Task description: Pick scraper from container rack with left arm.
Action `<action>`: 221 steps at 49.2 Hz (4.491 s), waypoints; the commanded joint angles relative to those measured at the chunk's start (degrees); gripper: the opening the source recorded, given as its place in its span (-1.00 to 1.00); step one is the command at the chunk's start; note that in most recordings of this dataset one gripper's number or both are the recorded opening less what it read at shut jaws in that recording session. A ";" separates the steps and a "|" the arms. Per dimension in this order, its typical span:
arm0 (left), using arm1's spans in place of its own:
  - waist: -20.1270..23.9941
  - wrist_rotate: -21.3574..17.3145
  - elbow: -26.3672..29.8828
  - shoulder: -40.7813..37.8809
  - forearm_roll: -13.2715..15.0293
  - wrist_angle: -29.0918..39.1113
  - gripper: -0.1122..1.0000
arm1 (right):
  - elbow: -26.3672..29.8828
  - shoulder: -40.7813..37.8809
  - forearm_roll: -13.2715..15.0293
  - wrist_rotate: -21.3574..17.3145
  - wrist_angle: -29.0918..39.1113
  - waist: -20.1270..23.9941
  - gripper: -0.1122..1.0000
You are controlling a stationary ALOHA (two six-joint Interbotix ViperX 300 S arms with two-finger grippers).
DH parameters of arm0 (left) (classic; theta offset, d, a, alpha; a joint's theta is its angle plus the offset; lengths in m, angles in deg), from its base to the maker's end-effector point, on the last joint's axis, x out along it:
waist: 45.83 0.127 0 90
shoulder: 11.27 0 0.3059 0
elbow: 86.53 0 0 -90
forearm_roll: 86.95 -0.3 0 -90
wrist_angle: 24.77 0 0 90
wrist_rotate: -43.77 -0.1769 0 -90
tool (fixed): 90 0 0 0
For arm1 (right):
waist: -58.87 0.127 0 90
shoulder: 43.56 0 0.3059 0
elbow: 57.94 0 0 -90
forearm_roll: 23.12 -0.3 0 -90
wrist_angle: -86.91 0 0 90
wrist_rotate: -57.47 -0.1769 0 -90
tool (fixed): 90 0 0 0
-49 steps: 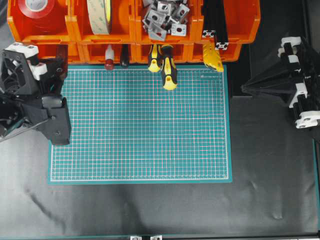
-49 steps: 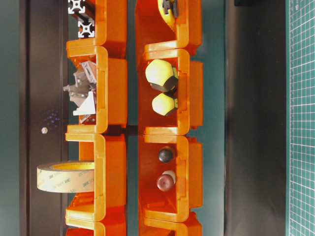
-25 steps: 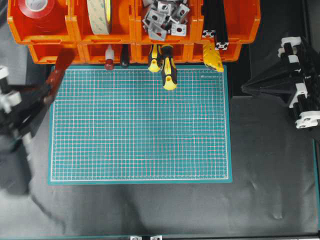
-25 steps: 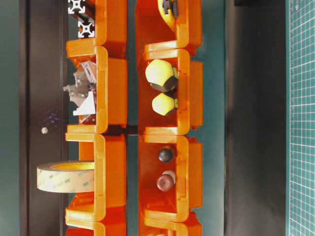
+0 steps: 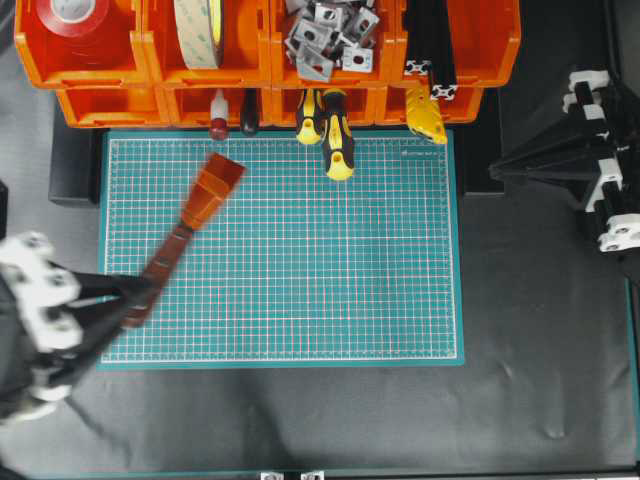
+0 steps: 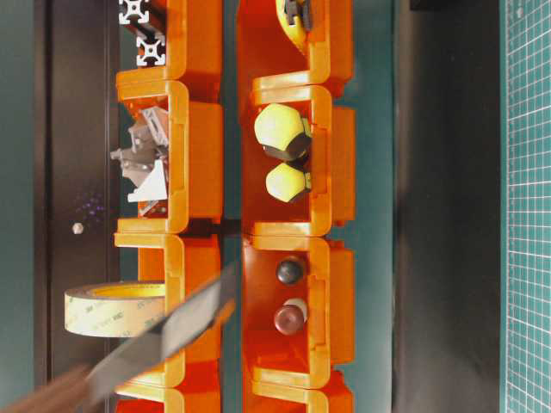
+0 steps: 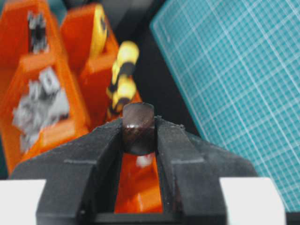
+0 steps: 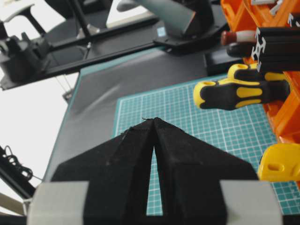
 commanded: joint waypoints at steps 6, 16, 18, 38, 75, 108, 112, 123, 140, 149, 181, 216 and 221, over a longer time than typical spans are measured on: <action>6.42 -0.09 -3.08 -2.81 -0.26 -12.74 -0.42 | 2.02 0.44 -1.41 -0.09 0.79 0.00 -0.81; 12.48 0.09 -7.38 -6.06 -0.26 -25.58 -0.42 | 2.02 0.53 -2.46 -0.09 1.05 0.00 -0.81; 13.89 0.09 -7.73 -6.59 -0.26 -27.60 -0.43 | 2.11 0.53 -2.55 -0.09 1.14 0.00 -0.81; 22.32 -0.09 -7.56 -13.80 -0.26 -37.53 -0.42 | 2.29 1.67 -2.81 -0.09 2.46 0.00 -0.81; 23.82 -0.09 -7.38 -15.91 -0.26 -37.27 -0.43 | 2.55 2.02 -2.90 -0.09 3.69 -0.09 -0.81; 21.27 28.04 -11.07 -15.64 0.35 -37.97 0.79 | 2.37 2.02 -2.90 -0.09 4.75 -0.53 -0.81; 19.60 36.65 -12.22 -15.64 0.35 -37.53 0.79 | 2.37 2.02 -2.90 -0.09 4.75 -0.44 -0.81; 16.88 47.99 -17.40 -14.33 0.35 -37.09 0.79 | 2.29 2.02 -2.81 -0.09 4.75 -0.44 -0.81; 16.44 55.46 -22.59 -5.27 0.35 -36.65 0.79 | 2.37 2.55 -2.81 -0.09 5.01 -0.53 -0.81; 15.29 56.95 -26.63 5.01 0.35 -36.65 0.79 | 2.55 3.16 -2.81 -0.09 5.19 -0.44 -0.81; 15.21 57.39 -41.48 48.96 0.35 -35.68 0.72 | 2.81 5.27 -2.81 0.00 5.19 -0.53 -0.81; 16.70 57.83 -42.19 53.88 0.35 -33.66 0.72 | 3.34 6.15 4.13 2.02 6.33 -0.53 -0.81; 16.88 57.92 -42.19 53.88 0.35 -33.66 0.72 | 3.34 6.15 4.92 3.52 6.33 -0.79 -0.81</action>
